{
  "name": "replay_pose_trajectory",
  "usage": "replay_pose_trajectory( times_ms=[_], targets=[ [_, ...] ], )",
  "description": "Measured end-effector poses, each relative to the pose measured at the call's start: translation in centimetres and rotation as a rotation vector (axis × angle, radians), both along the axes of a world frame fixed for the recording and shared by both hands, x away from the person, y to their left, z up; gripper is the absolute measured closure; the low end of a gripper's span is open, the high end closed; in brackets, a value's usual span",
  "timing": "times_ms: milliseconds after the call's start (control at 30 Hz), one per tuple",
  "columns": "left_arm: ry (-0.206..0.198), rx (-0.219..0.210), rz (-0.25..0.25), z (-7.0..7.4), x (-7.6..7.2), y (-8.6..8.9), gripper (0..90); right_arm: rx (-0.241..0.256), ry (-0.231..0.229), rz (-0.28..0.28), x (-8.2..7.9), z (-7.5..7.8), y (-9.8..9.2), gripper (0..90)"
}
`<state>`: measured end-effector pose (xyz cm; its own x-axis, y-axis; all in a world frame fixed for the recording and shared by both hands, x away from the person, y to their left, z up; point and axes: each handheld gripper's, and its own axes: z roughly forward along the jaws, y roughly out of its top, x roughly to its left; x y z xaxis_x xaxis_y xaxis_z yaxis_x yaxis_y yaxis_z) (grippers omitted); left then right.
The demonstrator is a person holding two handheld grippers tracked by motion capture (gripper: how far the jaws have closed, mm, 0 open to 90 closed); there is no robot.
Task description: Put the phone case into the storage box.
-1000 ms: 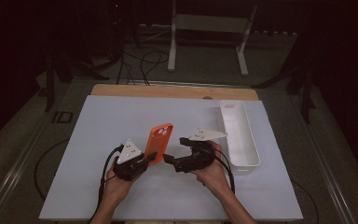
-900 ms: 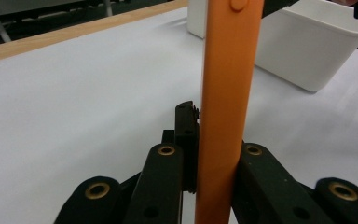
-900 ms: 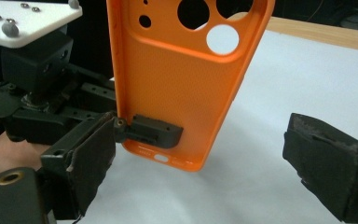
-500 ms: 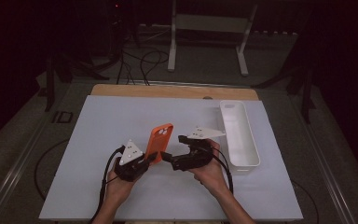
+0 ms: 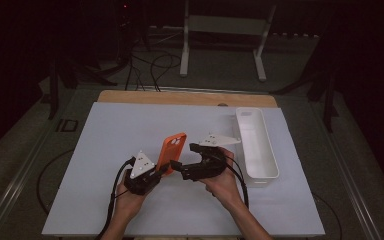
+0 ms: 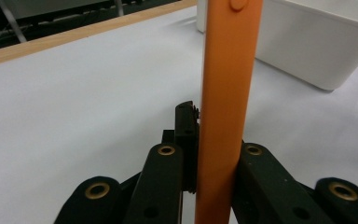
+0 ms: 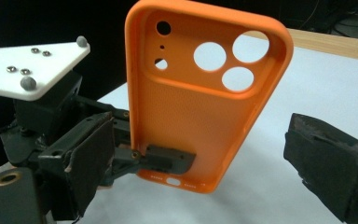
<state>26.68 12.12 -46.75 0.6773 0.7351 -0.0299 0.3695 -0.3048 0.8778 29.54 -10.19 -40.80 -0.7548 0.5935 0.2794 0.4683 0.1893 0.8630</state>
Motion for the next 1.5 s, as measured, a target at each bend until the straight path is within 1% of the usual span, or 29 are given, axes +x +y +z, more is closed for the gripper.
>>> replay_pose_trajectory(
  times_ms=[400, 533, 767, 867, 933, 1000, 1133, 1300, 1467, 1500],
  targets=[
    [-0.016, 0.023, 0.007, -0.1, -0.1, -0.3, 85.5, 0.011, 0.014, -0.008, 0.2, 0.3, 0.6, 8.7],
    [-0.020, 0.027, 0.009, -0.1, -0.2, -0.4, 85.4, 0.013, 0.016, -0.020, 0.3, 0.4, 0.8, 8.8],
    [-0.025, 0.040, 0.004, -0.3, -0.3, -0.8, 85.4, 0.034, 0.027, -0.056, 0.6, 0.7, 1.0, 8.8],
    [-0.030, 0.061, -0.007, -0.3, -0.4, -1.1, 85.4, 0.048, 0.039, -0.069, 0.8, 0.7, 1.0, 9.0],
    [-0.033, 0.067, -0.009, -0.4, -0.5, -1.4, 85.3, 0.054, 0.044, -0.081, 0.8, 0.7, 1.1, 9.0],
    [-0.032, 0.077, -0.013, -0.5, -0.6, -1.5, 85.2, 0.063, 0.049, -0.097, 0.8, 0.7, 1.1, 11.7],
    [-0.033, 0.078, -0.015, -0.6, -0.7, -1.8, 85.0, 0.078, 0.059, -0.116, 0.9, 0.6, 1.1, 13.4],
    [-0.035, 0.092, -0.020, -0.7, -0.8, -2.2, 84.2, 0.077, 0.061, -0.128, 1.0, 0.5, 1.3, 13.8],
    [-0.036, 0.095, -0.017, -0.8, -0.9, -2.4, 84.0, 0.072, 0.060, -0.135, 1.0, 0.5, 1.3, 13.9],
    [-0.036, 0.106, -0.021, -0.8, -0.9, -2.4, 84.0, 0.070, 0.059, -0.136, 1.0, 0.5, 1.4, 13.9]
  ],
)
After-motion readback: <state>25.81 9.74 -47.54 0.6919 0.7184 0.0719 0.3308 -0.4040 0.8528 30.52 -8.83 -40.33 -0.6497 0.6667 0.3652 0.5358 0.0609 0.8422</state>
